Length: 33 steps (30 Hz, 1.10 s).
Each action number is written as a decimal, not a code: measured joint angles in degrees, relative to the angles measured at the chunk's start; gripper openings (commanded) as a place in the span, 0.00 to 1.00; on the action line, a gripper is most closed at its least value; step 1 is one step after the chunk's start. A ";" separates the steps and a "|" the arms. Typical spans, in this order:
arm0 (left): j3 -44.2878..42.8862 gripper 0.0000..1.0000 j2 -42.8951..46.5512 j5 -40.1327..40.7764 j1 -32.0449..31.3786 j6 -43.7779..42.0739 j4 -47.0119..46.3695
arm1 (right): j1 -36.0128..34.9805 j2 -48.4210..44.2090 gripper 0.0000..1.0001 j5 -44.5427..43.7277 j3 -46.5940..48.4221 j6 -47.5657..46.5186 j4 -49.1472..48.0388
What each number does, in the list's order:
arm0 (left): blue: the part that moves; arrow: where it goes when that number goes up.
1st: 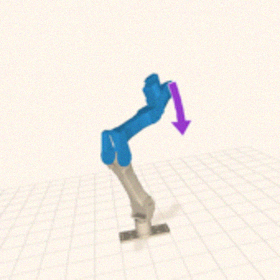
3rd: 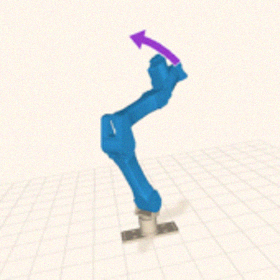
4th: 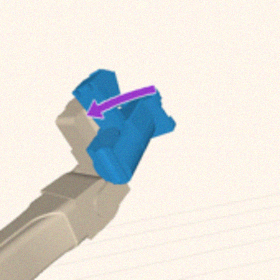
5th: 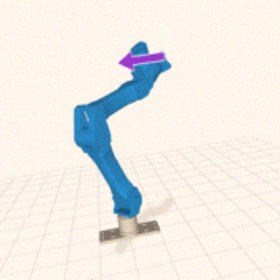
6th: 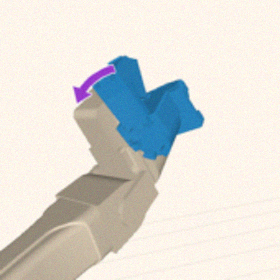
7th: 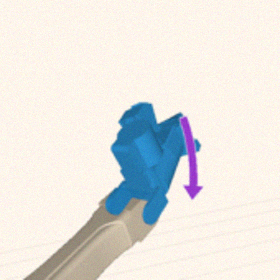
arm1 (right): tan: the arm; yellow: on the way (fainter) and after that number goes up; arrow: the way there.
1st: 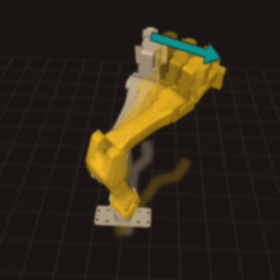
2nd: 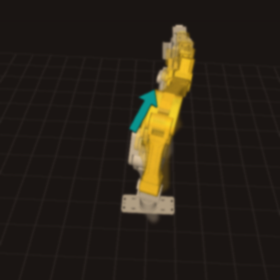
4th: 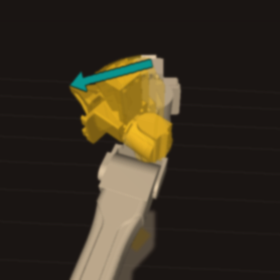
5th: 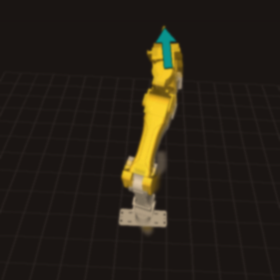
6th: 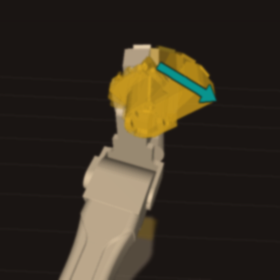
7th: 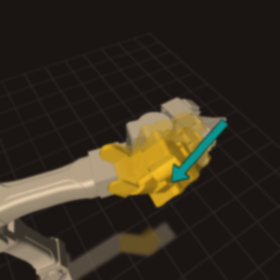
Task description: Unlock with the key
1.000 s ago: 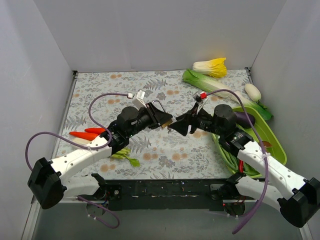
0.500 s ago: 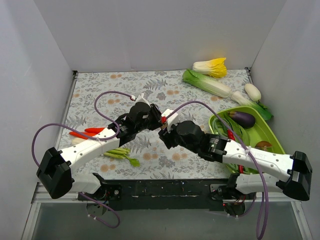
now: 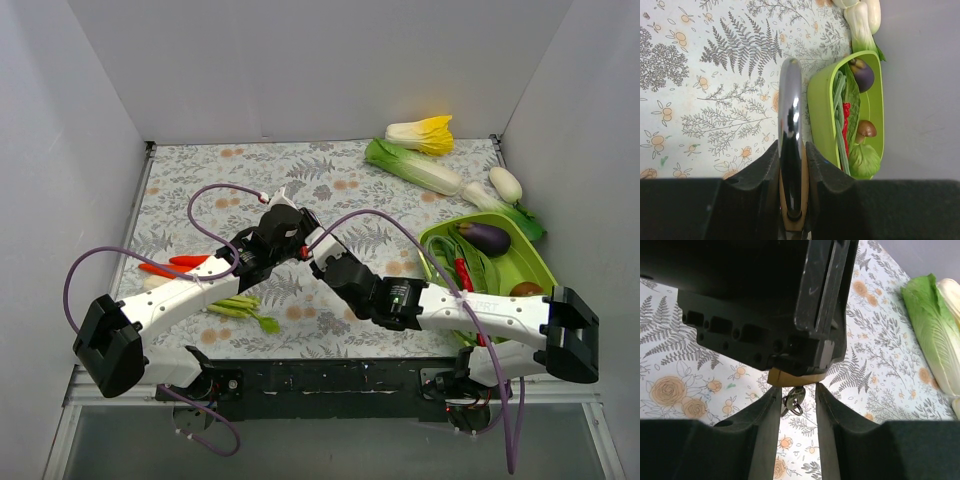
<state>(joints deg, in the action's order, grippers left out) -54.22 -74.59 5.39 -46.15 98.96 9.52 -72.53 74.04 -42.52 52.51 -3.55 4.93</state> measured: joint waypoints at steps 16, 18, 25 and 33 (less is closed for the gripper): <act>-0.04 0.00 0.02 1.70 0.33 1.07 -0.96 | -1.79 4.61 0.14 -10.34 -1.14 -9.84 -10.60; -0.04 0.00 0.00 1.86 0.42 1.22 -1.05 | -2.14 5.55 0.01 -11.58 -1.33 -10.95 -12.50; -0.04 0.00 0.02 2.51 0.61 1.40 -0.92 | -2.21 6.47 0.01 -12.74 -1.29 -10.80 -13.88; 1.73 0.00 0.68 2.69 0.70 0.96 -4.57 | 3.67 1.16 0.01 0.94 -1.49 1.70 -9.20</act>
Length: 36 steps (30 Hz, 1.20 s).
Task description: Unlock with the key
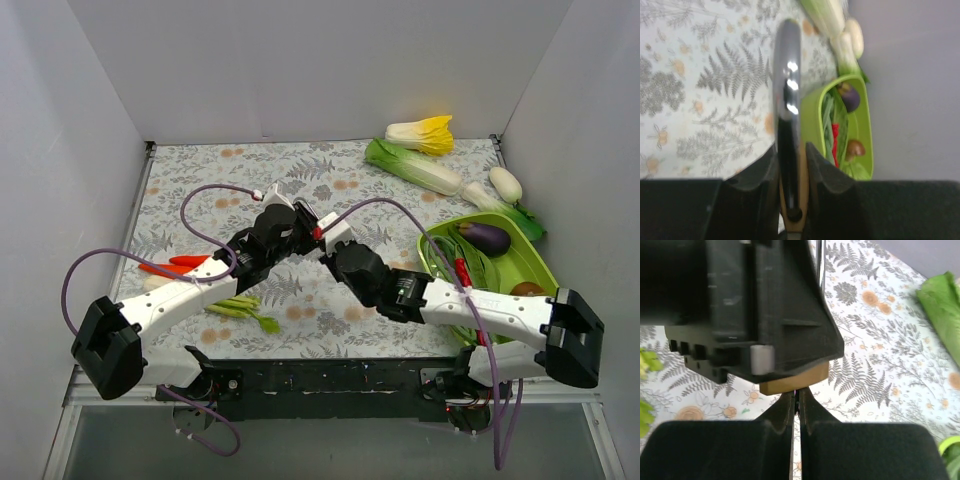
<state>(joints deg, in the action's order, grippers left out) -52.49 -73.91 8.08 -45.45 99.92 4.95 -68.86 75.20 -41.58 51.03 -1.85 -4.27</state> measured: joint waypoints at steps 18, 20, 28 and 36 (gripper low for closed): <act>2.29 0.00 0.87 -6.82 1.27 -5.90 -7.65 | 11.74 -9.68 0.46 27.21 -4.87 11.37 0.28; 2.51 0.00 1.49 -10.58 2.54 -7.98 -9.09 | 13.22 -11.34 0.54 30.12 -5.03 12.28 0.98; 5.33 0.00 4.02 -28.96 12.15 -18.73 -13.55 | 27.12 -22.58 0.60 52.46 -5.07 13.79 4.00; 8.00 0.00 6.23 -49.27 12.59 -29.42 -13.66 | 38.36 -20.79 0.60 77.81 -4.20 21.88 -0.96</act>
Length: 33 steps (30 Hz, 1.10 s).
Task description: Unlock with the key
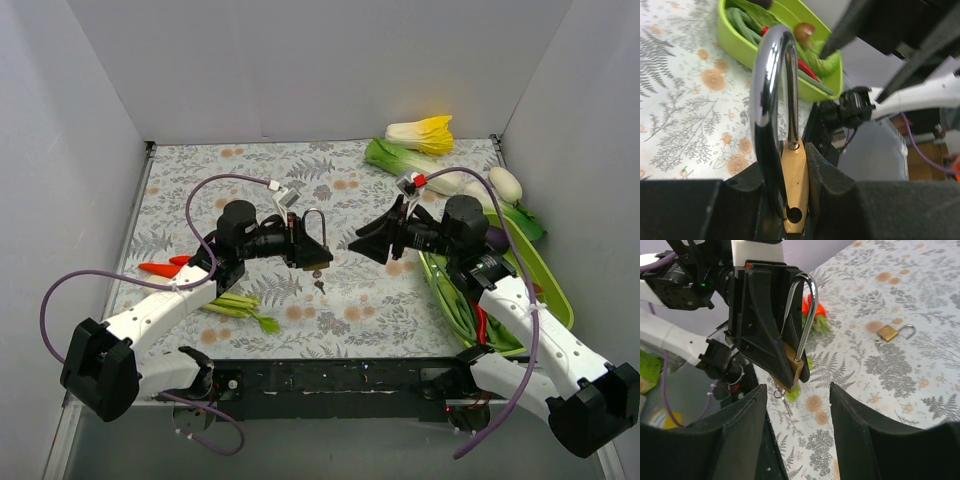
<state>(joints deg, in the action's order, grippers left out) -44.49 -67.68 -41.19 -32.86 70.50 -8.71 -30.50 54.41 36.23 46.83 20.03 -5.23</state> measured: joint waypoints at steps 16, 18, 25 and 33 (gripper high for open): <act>0.00 0.00 1.68 -16.68 -0.15 -5.09 0.85 | -1.62 9.84 0.58 13.44 2.60 9.42 -12.15; 0.00 0.00 1.64 -17.18 -0.15 -5.14 0.94 | -2.97 10.82 0.57 13.22 2.84 9.79 -13.18; 0.66 0.00 1.40 -18.01 -0.15 -5.29 0.96 | -6.21 14.80 0.28 10.34 4.20 10.10 -14.69; 1.42 0.00 1.40 -17.05 -0.09 -7.56 1.07 | -7.37 15.82 0.01 5.88 6.01 10.97 -13.40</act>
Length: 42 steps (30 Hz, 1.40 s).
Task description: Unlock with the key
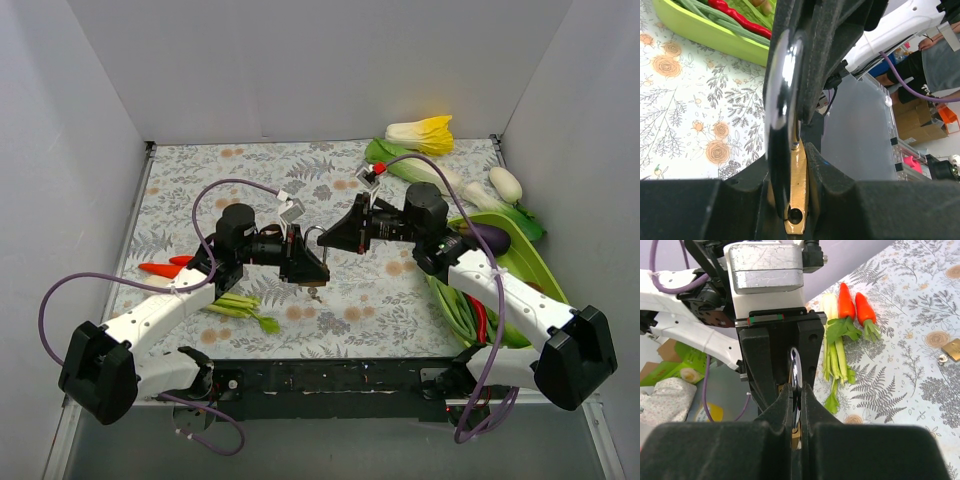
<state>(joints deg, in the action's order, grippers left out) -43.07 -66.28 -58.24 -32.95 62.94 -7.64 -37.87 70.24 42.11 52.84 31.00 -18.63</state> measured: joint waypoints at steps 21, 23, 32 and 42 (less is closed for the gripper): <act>3.43 0.12 4.22 22.53 -2.21 0.46 2.34 | -5.81 -0.48 0.01 -23.19 2.95 -6.62 11.41; 4.66 0.18 4.76 22.58 -2.27 1.29 0.85 | -6.14 -0.52 0.01 -23.54 2.78 -6.62 11.43; 10.56 0.49 7.21 20.33 -0.81 6.34 -7.54 | -5.75 -3.04 0.01 -20.74 -0.44 -5.20 8.72; 11.02 0.54 8.09 15.65 -0.39 10.19 -14.45 | -5.66 -6.03 0.01 -19.56 -0.61 -3.37 7.13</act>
<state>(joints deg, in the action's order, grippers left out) -32.05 -58.19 -42.59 -33.34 73.12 -22.09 -43.53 64.20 22.55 52.23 27.64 -11.51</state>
